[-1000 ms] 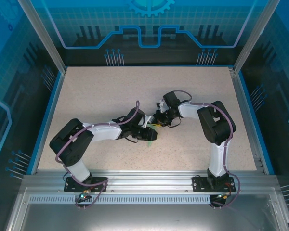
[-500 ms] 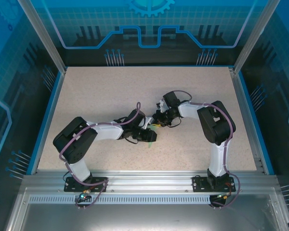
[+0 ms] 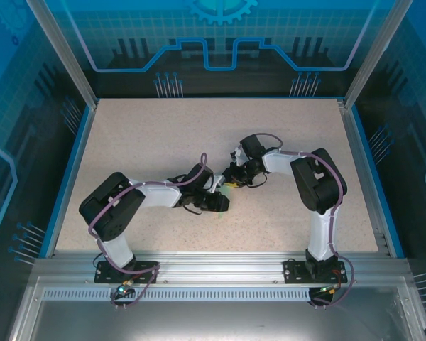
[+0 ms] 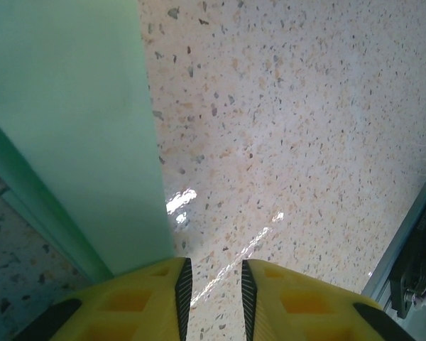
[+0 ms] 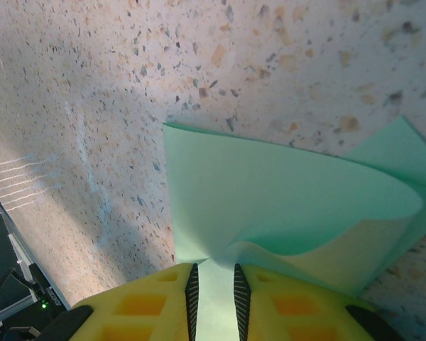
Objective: Fold a paper plane with a square sheet of paper (fold left side to right side)
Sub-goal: Fold the wing for the fifth time at the center of the table.
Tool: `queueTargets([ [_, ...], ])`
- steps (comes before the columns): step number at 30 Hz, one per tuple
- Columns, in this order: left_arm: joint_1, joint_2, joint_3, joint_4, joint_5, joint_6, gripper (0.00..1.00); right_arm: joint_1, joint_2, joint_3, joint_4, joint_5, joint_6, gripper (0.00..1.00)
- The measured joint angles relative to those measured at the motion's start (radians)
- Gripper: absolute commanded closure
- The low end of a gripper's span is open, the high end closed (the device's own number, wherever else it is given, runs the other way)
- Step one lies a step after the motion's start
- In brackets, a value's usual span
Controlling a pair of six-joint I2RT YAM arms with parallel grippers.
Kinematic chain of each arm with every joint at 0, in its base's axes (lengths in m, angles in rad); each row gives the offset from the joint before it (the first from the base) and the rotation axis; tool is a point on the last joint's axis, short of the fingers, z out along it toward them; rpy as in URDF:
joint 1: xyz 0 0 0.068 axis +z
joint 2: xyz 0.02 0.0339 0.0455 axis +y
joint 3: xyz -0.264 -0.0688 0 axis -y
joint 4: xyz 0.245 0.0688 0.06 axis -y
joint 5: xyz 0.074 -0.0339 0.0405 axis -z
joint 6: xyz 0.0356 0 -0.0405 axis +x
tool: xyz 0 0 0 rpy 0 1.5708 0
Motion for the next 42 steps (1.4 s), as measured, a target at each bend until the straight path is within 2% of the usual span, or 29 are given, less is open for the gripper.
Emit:
queueTargets([
  [6,-0.015,0.004,-0.003,-0.005,-0.028,0.021,0.74,0.000,0.000,0.000,0.000,0.000,0.000,0.79],
  [15,-0.028,0.005,-0.016,-0.003,-0.054,0.025,0.84,-0.008,-0.025,0.000,-0.038,0.010,-0.023,0.88],
  [21,-0.030,0.004,-0.029,0.012,-0.052,0.019,0.87,-0.039,-0.188,-0.037,-0.076,0.040,-0.046,0.91],
  [27,-0.030,0.004,-0.030,0.013,-0.052,0.018,0.89,-0.032,-0.346,-0.191,-0.043,0.031,-0.029,0.92],
  [32,-0.030,0.004,-0.030,0.014,-0.053,0.018,0.90,0.010,-0.324,-0.258,-0.004,0.024,0.014,0.92],
  [42,-0.032,0.003,-0.031,0.016,-0.059,0.018,0.90,0.076,-0.207,-0.230,0.063,0.015,0.055,0.91],
])
